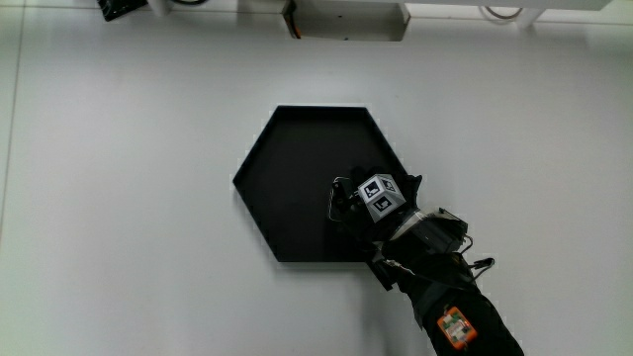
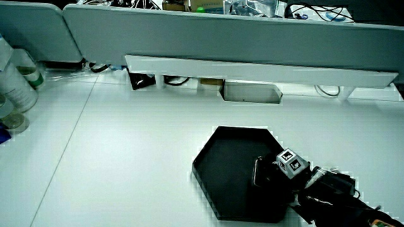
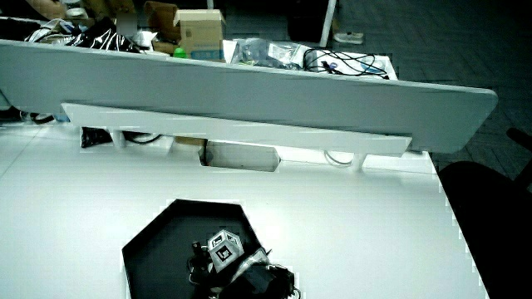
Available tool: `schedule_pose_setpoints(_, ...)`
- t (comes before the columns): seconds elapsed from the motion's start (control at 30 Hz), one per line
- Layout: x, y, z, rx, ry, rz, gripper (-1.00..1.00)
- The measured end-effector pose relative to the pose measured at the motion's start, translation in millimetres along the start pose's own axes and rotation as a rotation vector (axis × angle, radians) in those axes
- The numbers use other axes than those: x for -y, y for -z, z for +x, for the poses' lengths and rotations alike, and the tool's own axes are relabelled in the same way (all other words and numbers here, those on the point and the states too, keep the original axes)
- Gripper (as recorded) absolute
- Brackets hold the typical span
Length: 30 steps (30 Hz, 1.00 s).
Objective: Place speaker into plate
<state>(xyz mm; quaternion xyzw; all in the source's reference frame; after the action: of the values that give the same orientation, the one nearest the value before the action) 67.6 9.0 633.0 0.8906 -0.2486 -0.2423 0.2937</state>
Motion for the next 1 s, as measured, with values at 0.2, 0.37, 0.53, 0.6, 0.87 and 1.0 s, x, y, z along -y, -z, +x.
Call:
schedule_pose_setpoints(0.2, -15.0, 21.7, -4.9, 0.062, -0.013, -0.132, 0.00)
schedule_pose_setpoints(0.37, -20.3, 36.1, -6.6, 0.051, -0.006, -0.183, 0.00)
schedule_pose_setpoints(0.53, -22.9, 51.1, -12.2, 0.044, -0.020, -0.249, 0.00)
schedule_pose_setpoints(0.6, -23.8, 57.3, -14.8, 0.063, -0.009, -0.253, 0.00)
schedule_pose_setpoints(0.87, -24.8, 55.6, -13.4, 0.071, -0.006, -0.286, -0.21)
schedule_pose_setpoints(1.0, -21.1, 60.6, -10.3, 0.022, -0.033, -0.305, -0.50)
